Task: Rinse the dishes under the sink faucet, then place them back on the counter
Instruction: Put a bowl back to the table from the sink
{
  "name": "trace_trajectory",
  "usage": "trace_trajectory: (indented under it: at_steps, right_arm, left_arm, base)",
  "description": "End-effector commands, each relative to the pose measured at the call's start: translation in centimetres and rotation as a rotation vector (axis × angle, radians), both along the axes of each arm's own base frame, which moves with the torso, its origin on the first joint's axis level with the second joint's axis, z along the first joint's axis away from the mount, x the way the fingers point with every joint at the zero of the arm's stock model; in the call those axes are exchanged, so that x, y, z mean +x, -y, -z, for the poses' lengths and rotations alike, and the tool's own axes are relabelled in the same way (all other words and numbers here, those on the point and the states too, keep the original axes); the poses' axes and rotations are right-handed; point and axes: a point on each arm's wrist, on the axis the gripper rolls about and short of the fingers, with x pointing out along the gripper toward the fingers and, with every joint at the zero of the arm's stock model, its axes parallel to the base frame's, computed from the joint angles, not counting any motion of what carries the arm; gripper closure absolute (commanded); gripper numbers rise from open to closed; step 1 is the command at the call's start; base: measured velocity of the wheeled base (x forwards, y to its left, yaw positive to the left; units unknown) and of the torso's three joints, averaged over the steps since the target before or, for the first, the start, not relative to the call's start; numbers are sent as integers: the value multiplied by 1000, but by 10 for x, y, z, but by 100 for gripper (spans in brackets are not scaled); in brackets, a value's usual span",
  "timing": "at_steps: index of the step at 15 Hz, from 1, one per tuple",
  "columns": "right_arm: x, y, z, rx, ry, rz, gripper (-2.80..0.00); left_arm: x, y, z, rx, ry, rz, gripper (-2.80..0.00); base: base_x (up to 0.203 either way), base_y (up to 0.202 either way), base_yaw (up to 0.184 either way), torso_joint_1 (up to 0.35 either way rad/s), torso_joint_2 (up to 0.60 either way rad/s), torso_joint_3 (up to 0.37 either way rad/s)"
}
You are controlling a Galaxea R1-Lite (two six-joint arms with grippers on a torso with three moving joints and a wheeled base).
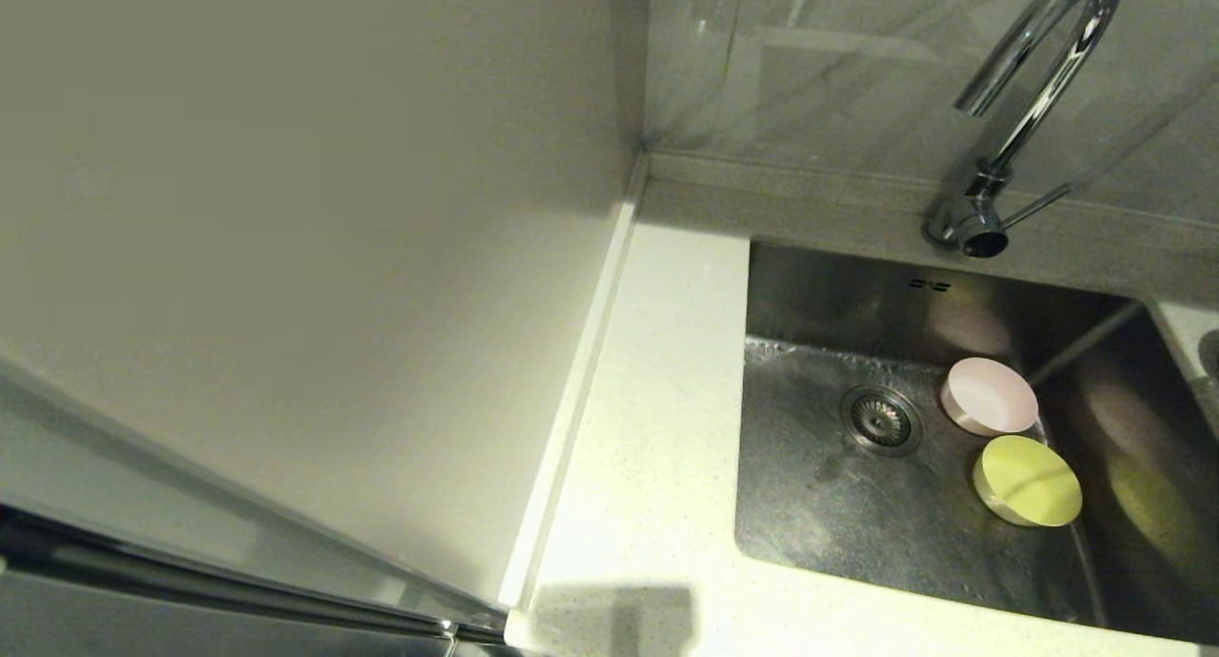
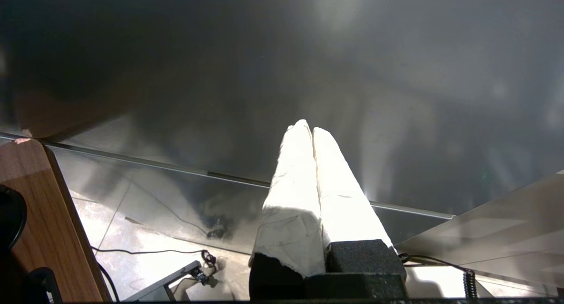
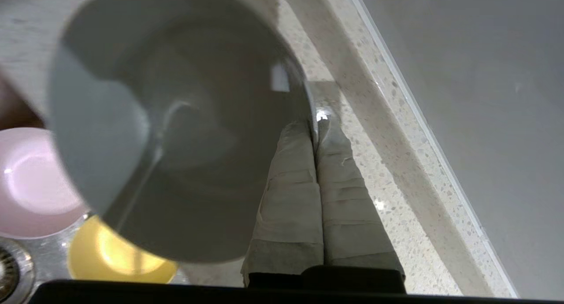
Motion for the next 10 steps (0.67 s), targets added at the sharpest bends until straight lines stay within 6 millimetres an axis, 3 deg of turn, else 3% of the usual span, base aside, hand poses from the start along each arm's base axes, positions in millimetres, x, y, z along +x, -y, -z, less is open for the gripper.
trace_trajectory:
  at_steps: [1,10]
  right_arm:
    - [3,5,10,18,-18,4,0]
    - [5,3,3,-8,-3,-14,0]
  left_arm:
    - [0,0,1,0,-3,0,0]
    - [0,0,1,0,-3,0,0]
  base:
    - [0,0,0,0,0,0]
    - [0,0,0,0,0,0]
